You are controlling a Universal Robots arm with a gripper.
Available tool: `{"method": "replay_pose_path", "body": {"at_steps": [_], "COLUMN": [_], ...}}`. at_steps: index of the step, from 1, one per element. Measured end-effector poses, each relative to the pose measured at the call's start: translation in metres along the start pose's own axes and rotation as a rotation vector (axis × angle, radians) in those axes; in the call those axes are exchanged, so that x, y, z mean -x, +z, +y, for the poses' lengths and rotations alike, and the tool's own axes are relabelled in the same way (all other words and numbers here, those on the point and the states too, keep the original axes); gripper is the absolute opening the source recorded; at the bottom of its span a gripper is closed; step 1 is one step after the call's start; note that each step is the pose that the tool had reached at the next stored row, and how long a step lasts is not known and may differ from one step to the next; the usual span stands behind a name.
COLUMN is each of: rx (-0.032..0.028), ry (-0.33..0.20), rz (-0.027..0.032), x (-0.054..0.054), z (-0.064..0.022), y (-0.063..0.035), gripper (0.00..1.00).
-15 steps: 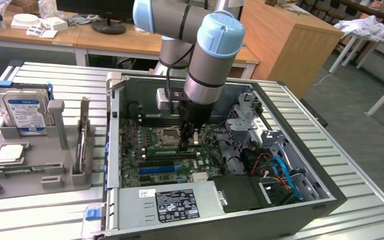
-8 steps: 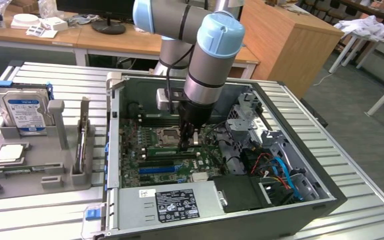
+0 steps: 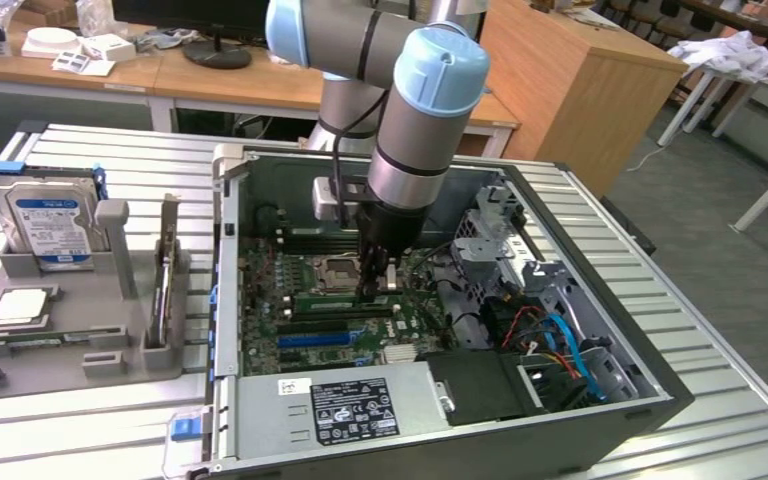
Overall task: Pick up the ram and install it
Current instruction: 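Insert the ram into the slot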
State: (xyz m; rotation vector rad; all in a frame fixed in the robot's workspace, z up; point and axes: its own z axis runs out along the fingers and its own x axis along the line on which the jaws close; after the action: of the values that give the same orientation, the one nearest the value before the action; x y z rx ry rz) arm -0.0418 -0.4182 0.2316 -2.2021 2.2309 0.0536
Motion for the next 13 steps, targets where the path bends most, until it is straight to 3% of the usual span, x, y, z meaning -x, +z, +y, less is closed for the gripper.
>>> {"method": "replay_pose_path", "body": {"at_steps": [13], "rx": [-0.0001], "ry": [0.0], "rz": [-0.0001], "x": [0.0], "z": [0.0004], "y": [0.0009], "gripper": [0.12]}}
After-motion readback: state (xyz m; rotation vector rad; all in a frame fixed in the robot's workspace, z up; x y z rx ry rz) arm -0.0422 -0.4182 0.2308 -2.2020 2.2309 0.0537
